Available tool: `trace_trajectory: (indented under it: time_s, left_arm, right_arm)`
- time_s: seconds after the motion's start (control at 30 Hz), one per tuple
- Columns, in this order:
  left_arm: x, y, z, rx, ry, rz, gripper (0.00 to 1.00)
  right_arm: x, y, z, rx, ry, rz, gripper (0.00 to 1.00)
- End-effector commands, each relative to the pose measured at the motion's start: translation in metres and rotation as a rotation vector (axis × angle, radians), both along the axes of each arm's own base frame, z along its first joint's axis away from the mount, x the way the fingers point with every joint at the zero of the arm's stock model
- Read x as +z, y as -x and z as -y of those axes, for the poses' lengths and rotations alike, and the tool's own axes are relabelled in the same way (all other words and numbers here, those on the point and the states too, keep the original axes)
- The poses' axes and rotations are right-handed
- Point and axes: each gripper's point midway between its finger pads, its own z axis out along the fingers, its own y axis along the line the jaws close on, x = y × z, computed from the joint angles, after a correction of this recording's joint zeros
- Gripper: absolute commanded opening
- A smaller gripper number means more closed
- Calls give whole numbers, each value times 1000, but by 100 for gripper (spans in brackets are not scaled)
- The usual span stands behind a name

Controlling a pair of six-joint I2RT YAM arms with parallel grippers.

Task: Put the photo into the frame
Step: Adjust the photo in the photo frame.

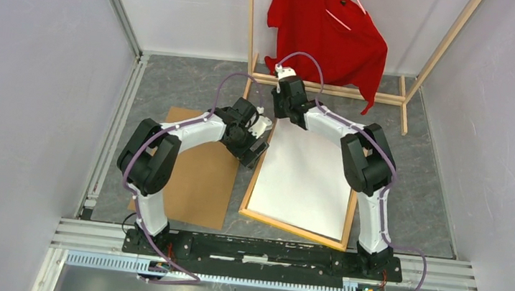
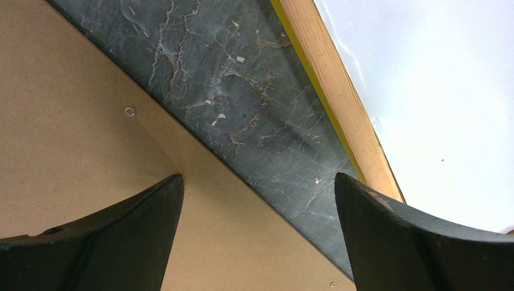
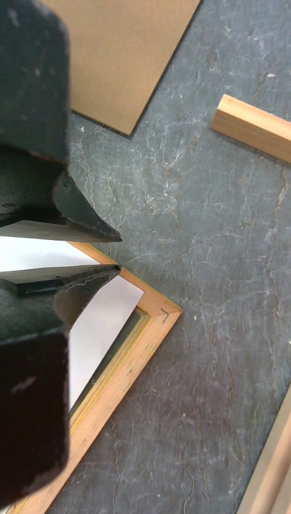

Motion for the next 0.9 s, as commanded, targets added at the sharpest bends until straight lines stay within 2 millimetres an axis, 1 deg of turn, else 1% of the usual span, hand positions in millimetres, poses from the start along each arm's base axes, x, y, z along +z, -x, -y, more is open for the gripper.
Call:
trace_trajectory:
  time_s: [0.0, 0.27, 0.4, 0.57, 0.67, 0.73, 0.87]
  left_arm:
    - [9, 2, 3, -17, 24, 13, 100]
    - [11, 2, 3, -17, 26, 15, 100]
    - [10, 2, 2, -18, 23, 15, 100]
    - [11, 2, 3, -19, 27, 16, 100]
    - [12, 1, 3, -19, 28, 17, 100]
    - [12, 1, 4, -19, 29, 18, 100]
    - [11, 1, 3, -18, 26, 19, 100]
  right_arm:
    - [7, -9, -5, 7, 28, 32, 26]
    - [-7, -11, -5, 6, 47, 7, 24]
    - [-10, -10, -6, 10, 45, 1, 23]
    - [-8, -9, -7, 16, 34, 4, 23]
    - [-3, -8, -7, 11, 22, 13, 23]
    - [3, -8, -11, 19, -4, 24, 22]
    - [6, -7, -18, 30, -47, 21, 20]
